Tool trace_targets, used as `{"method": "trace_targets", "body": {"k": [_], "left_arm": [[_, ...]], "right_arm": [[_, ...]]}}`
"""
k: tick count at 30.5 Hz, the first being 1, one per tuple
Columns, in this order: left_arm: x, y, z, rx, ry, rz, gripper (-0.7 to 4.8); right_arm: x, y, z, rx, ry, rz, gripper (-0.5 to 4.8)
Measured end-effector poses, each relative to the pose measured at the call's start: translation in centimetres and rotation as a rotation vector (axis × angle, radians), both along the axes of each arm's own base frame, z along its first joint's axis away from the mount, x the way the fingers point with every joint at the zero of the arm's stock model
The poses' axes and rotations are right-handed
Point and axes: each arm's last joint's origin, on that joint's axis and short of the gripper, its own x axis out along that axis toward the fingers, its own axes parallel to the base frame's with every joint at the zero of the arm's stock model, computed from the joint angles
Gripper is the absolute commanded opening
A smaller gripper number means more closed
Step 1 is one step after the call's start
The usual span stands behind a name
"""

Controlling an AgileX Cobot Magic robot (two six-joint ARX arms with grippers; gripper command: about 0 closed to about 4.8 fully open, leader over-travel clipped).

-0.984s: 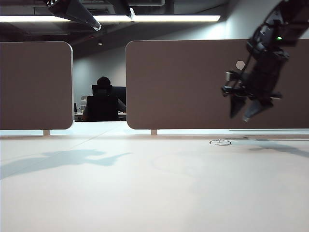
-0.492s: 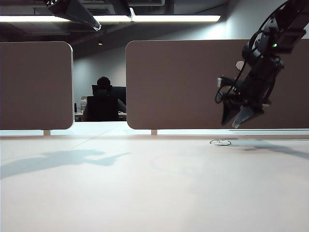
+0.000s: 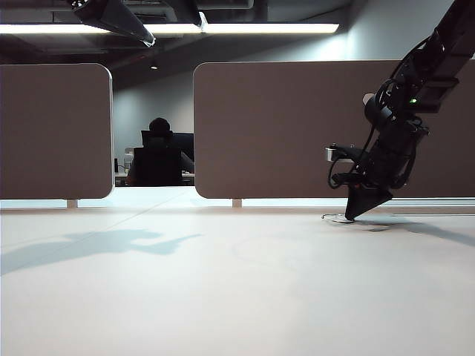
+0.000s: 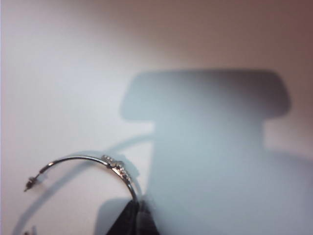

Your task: Hang the earring on the hook.

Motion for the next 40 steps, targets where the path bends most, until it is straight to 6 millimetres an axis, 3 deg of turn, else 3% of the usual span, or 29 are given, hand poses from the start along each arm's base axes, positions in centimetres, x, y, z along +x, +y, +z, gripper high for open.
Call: {"method": "trace_targets", "body": {"k": [7,9,11,14,16,20,24,28,31,34,40], "left_arm": [[0.0,0.0,0.0,0.000,0.000,0.000,4.79],[0.0,0.0,0.0,0.003,-0.002,-0.001,4.79],[0.0,0.0,0.0,0.008,-0.008,-0.003,4.79],[0.1,0.0,0.2,-0.002,-0.032,-0.004,4.79],[0.1,-0.1,0.5,-0.012,-0.052,0.000,4.79],[0.2,0.0,0.8,-0.023,-0.084,0.019,4.79],[0.4,-0.1,1.2,-0.044,-0.122,0.019,4.79],[1.0,-0.5,1.4,-0.081,-0.188,0.020,4.79],[2.1,-1.1,0.4,-0.073,-0.175,0.020,4.79],[3.0,-1.5,-0.8,-0.056,-0.144,0.020,4.79],[3.2,-1.7,-0.9,-0.062,-0.154,0.019,4.79]], "right_arm": [[0.0,0.1,0.2,0.017,-0.006,-0.018,-0.03],[-0.2,0.1,1.2,0.016,-0.031,-0.028,-0.03],[-0.3,0.0,4.4,0.015,-0.159,-0.044,-0.03],[-0.6,-0.2,11.6,0.035,-0.483,-0.082,-0.03],[-0.6,-0.8,13.7,0.010,-0.613,-0.146,-0.03],[0.0,-3.8,15.3,-0.015,-0.799,-0.275,-0.03],[0.7,-6.4,15.0,-0.029,-0.877,-0.354,-0.03],[3.0,-9.3,13.5,-0.013,-0.861,-0.378,-0.03],[5.3,-8.8,14.3,0.009,-0.916,-0.335,-0.03],[5.9,-8.7,14.8,0.013,-0.926,-0.325,-0.03],[6.9,-8.6,11.3,-0.015,-0.809,-0.301,-0.03]]}}
